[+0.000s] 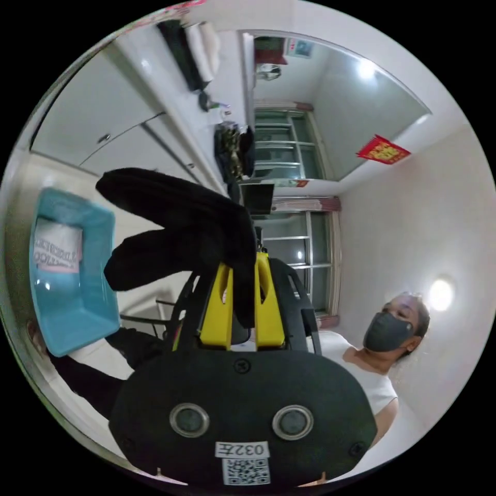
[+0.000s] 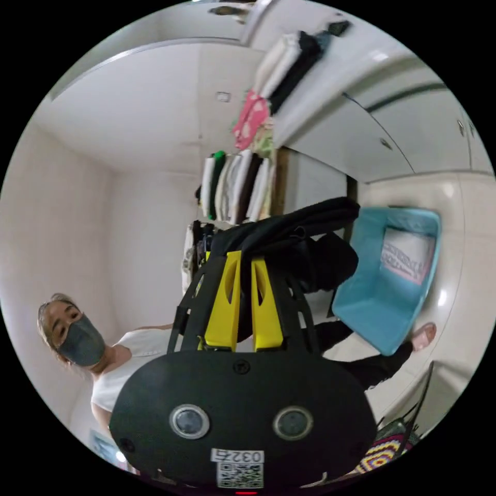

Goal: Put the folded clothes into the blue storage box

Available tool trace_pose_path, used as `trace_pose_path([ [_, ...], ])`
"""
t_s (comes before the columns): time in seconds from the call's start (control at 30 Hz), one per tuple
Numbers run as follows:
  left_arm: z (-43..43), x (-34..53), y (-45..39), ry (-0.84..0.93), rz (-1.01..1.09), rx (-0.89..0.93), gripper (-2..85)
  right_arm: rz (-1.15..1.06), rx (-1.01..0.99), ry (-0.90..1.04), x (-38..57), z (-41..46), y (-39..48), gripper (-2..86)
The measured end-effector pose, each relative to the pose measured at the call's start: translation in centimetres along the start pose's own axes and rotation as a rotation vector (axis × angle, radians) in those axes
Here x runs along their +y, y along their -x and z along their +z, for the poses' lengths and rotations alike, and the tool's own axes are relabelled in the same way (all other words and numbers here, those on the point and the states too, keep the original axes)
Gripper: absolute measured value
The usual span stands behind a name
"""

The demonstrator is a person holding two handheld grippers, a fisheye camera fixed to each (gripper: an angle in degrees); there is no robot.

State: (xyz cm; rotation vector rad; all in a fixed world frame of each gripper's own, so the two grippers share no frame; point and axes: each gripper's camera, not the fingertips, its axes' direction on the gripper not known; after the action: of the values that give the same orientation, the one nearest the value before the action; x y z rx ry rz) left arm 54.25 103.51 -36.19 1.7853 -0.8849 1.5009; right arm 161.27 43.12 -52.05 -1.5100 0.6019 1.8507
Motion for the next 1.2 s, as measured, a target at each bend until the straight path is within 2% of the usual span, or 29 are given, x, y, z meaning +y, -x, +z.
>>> trace_pose_path([
  [0.3,0.4,1.1,21.2,0.122,-0.284,-0.118,2.1,0.361,0.032,0.028,0.5,6.5,-19.6,2.6],
  [0.47,-0.2,1.1,31.3,0.169,-0.393,-0.178,2.1,0.457,0.059,0.079,-1.0,11.1,-28.1,2.6],
  [0.63,-0.2,-2.5,38.9,0.220,-0.349,-0.265,2.1,0.395,0.144,0.078,-5.1,14.4,-33.5,2.8],
  [0.83,0.0,-6.4,42.5,0.205,-0.049,-0.388,3.3,0.186,0.286,-0.037,-9.1,16.5,-35.5,3.6],
  [0.87,0.1,-6.5,44.6,0.197,-0.049,-0.457,4.1,0.203,0.367,-0.044,-9.4,17.4,-37.2,4.3],
  [0.97,0.4,-5.2,53.4,0.243,-0.280,-0.713,5.8,0.362,0.580,0.005,-8.7,20.4,-42.8,4.6],
  [1.0,0.6,-4.0,55.7,0.261,-0.324,-0.793,3.5,0.373,0.623,-0.007,-8.0,21.0,-43.8,3.2],
  [1.2,3.6,2.6,57.5,0.249,-0.325,-0.663,-0.8,0.330,0.534,-0.021,-2.7,23.2,-43.8,4.0],
])
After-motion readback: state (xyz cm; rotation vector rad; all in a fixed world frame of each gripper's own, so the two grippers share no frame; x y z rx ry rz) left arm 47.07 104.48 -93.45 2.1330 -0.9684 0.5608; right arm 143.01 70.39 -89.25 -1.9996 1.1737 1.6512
